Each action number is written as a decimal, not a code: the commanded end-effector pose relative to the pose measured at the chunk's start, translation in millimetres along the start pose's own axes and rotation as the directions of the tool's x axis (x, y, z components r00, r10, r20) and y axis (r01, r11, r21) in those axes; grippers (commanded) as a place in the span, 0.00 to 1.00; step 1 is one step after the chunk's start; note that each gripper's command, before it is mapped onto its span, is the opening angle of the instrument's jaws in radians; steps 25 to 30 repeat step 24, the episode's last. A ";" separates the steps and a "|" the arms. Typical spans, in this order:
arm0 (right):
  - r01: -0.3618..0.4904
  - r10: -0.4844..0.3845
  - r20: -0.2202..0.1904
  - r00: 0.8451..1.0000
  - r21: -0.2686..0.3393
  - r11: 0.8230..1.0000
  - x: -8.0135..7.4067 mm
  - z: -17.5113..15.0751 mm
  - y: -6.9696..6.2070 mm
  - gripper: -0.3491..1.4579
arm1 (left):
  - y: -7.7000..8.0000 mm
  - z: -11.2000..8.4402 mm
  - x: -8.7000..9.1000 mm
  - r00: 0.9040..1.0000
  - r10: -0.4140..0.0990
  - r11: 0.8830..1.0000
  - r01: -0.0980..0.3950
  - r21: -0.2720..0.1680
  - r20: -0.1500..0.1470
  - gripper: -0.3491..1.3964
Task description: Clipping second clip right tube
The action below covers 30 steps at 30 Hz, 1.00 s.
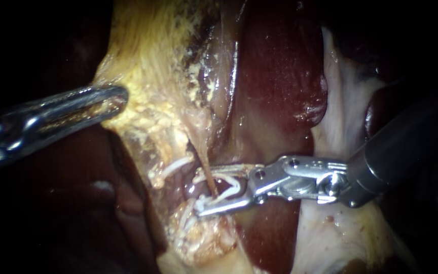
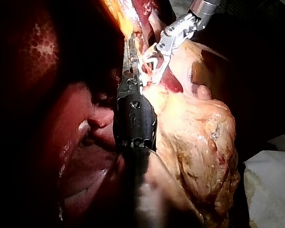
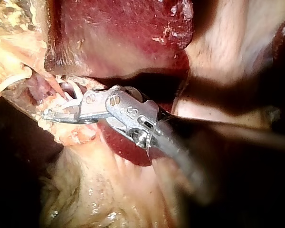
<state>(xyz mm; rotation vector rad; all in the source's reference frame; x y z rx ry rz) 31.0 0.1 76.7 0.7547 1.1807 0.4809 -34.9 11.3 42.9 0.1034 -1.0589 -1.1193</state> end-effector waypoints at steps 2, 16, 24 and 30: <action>-0.003 0.003 0.000 1.000 0.001 1.000 0.0 -0.3 -0.1 0.40 | 0.0 0.0 0.0 1.000 0.000 1.000 0.000 0.000 0.000 0.00; -0.064 0.065 0.038 0.997 -0.038 0.997 -0.3 -1.2 -0.2 0.00 | 0.1 0.1 0.1 1.000 0.000 1.000 0.000 0.000 0.000 0.00; -0.081 0.082 0.039 0.996 -0.040 0.996 -0.4 -1.2 -0.1 0.00 | 0.1 0.1 0.1 1.000 0.000 1.000 0.000 0.000 0.000 0.00; -0.081 0.082 0.039 0.996 -0.040 0.996 -0.4 -1.2 -0.1 0.00 | 0.1 0.1 0.1 1.000 0.000 1.000 0.000 0.000 0.000 0.00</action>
